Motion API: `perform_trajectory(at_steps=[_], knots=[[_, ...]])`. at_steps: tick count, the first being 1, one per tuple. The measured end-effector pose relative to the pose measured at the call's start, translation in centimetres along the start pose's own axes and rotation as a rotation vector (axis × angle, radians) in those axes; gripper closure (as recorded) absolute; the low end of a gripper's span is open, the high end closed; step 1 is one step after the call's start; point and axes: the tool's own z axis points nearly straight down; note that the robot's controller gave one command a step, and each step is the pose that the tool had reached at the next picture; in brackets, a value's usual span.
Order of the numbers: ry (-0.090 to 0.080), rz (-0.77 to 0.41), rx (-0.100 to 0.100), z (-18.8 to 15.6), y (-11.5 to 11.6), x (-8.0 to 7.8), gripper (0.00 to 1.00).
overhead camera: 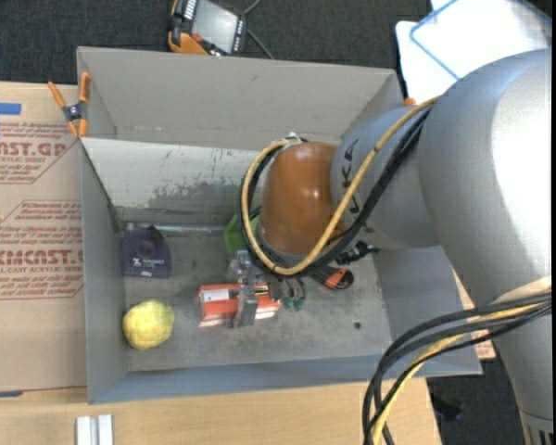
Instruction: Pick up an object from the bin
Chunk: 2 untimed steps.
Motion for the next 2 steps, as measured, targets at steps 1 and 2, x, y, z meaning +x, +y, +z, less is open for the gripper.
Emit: perform_trajectory(at_steps=[1,2], knots=[[0.0,0.0,0.0,0.0,0.0,0.0,1.0],[0.005,0.0,0.001,-1.1,0.0,0.2,1.0]])
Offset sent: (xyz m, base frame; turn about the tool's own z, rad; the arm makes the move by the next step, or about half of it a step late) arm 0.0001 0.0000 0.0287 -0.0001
